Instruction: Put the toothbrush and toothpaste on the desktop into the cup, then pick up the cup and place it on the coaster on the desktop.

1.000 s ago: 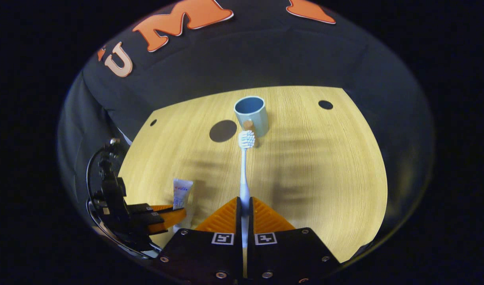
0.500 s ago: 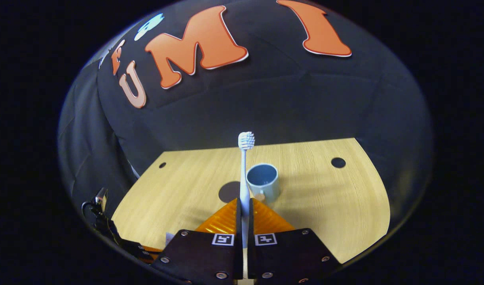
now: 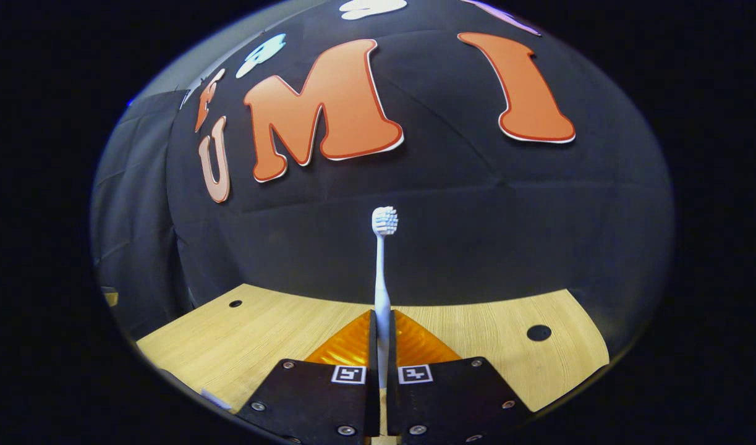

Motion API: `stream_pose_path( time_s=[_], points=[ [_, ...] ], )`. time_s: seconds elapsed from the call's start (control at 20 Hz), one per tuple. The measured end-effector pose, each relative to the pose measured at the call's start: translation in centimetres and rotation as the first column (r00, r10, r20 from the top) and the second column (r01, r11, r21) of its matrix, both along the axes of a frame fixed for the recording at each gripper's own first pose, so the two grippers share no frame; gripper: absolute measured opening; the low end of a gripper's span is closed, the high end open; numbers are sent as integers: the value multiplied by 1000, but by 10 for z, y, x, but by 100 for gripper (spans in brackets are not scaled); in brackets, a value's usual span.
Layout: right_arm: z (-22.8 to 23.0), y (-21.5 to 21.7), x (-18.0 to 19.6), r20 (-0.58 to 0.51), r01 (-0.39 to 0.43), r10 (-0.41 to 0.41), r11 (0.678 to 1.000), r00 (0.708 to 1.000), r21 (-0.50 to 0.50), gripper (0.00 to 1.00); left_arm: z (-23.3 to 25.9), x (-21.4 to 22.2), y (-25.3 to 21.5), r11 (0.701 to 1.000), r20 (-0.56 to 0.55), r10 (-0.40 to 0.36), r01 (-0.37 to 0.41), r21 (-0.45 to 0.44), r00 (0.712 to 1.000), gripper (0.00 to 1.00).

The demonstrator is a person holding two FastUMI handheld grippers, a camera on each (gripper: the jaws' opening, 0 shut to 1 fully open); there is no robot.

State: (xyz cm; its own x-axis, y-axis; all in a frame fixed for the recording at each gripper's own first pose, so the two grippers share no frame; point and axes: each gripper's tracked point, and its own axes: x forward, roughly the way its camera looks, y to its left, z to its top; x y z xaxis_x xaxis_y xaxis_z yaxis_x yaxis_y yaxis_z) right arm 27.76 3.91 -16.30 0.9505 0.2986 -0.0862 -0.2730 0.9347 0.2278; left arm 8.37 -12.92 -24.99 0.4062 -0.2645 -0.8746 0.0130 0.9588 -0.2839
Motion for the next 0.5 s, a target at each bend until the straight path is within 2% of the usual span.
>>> stream_pose_path(
  time_s=[0.3,0.5],
  points=[
    [-17,-5,42,84,40,-39,999,996,-14,5,11,6,33,1000,2,23,-23,9,1000,8],
    [-47,5,58,43,32,-31,999,999,-13,5,40,0,43,999,5,36,-36,21,999,8]
  ],
)
